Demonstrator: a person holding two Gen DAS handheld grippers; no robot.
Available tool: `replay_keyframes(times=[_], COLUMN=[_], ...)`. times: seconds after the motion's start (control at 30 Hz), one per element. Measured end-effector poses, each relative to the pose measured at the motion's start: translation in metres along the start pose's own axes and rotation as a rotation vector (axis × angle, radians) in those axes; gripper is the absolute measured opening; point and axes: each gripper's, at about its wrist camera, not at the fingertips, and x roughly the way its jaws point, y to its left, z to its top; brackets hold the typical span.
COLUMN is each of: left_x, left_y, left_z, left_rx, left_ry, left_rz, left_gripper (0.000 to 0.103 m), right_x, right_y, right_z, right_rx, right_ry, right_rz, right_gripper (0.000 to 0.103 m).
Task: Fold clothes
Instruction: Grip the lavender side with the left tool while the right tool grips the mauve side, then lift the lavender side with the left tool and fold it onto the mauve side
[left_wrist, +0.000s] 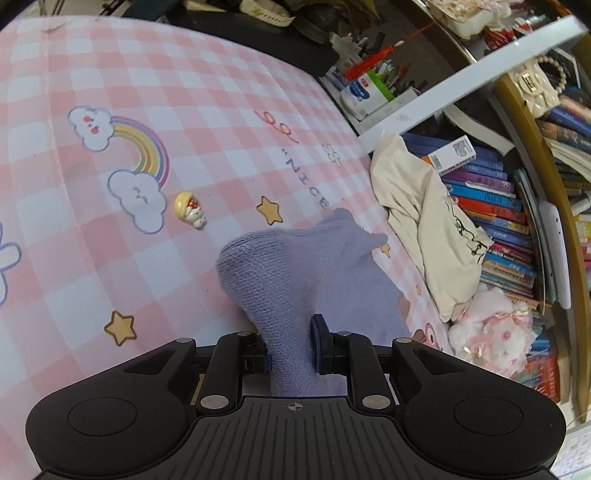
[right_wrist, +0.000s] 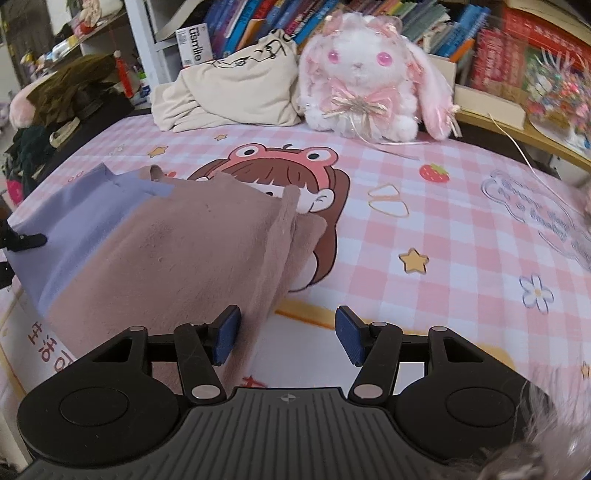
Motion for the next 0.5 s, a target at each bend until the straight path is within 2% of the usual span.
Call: replay_keyframes(times=[0.07, 0.13, 0.2, 0.37, 0.5], left_x=[-0.002, -0.007, -0.013, -0.034, -0.050], left_y=[-0.005, -0.013, -0.023, -0.062, -0.109], left_z=[0.000, -0.001, -0.001, -0.005, -0.017], left_rx=[0.021, 0.044, 0.074, 0.165, 0.305], left_ry=[-0.010, -0.028, -0.050, -0.095, -0.125], left_rz=[-0.001, -0.017, -0.038, -0.107, -0.174], left_gripper=[0.016, 0.014, 0.013, 0.013, 0.013], right_x=[0.003, 0.005, 0.008, 0.012, 0.012], right_y=[0.000, -0.001, -0.001, -0.005, -0.013], right_z=[0.002, 0.003, 0.005, 0.007, 0.007], right_rx=[-0.011, -0.022, -0.033, -0.035, -0.007], right_ry=[0.004, 0.008, 0.011, 0.018, 0.019], right_rz=[0.018, 0.035, 0.053, 0.096, 0.129], right_gripper=[0.040, 0.025, 0.016, 0.013, 0.013])
